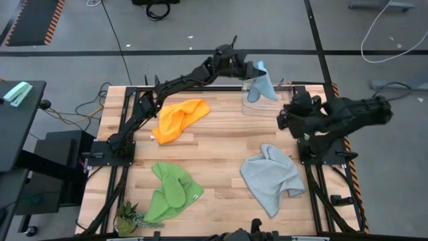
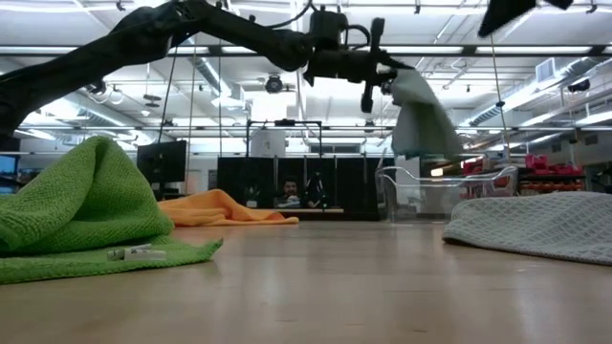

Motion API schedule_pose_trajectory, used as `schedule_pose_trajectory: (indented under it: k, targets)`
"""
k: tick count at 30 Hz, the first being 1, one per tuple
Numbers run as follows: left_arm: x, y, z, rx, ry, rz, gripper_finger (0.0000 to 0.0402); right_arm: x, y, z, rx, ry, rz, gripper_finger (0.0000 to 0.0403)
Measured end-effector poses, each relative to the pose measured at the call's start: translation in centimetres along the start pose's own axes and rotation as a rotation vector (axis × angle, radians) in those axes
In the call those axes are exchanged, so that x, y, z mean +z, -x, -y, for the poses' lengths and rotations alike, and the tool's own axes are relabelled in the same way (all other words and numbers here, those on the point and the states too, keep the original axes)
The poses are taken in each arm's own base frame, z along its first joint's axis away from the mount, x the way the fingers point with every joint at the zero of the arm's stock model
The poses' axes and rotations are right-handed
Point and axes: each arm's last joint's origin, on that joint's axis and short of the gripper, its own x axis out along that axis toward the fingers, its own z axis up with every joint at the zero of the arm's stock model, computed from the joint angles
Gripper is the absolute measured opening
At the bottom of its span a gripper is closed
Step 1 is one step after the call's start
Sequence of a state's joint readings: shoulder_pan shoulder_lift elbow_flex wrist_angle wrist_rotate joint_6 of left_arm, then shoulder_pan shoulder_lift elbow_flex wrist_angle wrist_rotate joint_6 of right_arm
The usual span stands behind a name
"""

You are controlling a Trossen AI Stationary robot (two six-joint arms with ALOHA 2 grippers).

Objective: Fold microfiber towels
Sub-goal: Put the blue microfiber cloth into the transparent bin

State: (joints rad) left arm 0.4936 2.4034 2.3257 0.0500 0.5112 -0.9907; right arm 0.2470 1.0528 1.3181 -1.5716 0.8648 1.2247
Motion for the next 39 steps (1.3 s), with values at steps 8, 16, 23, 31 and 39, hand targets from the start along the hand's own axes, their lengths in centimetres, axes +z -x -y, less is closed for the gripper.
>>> schedule_pose_trajectory:
  k: [8,16,23,31,39]
  targets:
    - [0.0,0.1,0.4,-0.032,-0.009,-0.043,0.0011,1.2,-4.5,2.4,-0.173,-0.132,-0.15,0.0001]
    - [0.3,0.6,0.1,-0.099,-0.041,-0.138,0.0011,2.0,-9.6,3.8,-0.022,-0.336,-0.224,0.0]
    - [1.8,1.9,-0.4,-0.157,-0.069,-0.204,0.0011,2.1,-11.7,6.2,-0.113,-0.518,-0.264,0.0]
    - [4.1,3.8,-1.9,-0.169,-0.074,-0.207,0.0011,2.4,-13.2,8.5,-0.197,-0.641,-0.292,0.0]
    - [5.9,5.0,-1.6,-0.251,-0.089,-0.183,0.0011,4.0,-15.8,9.0,-0.019,-0.606,-0.291,0.0]
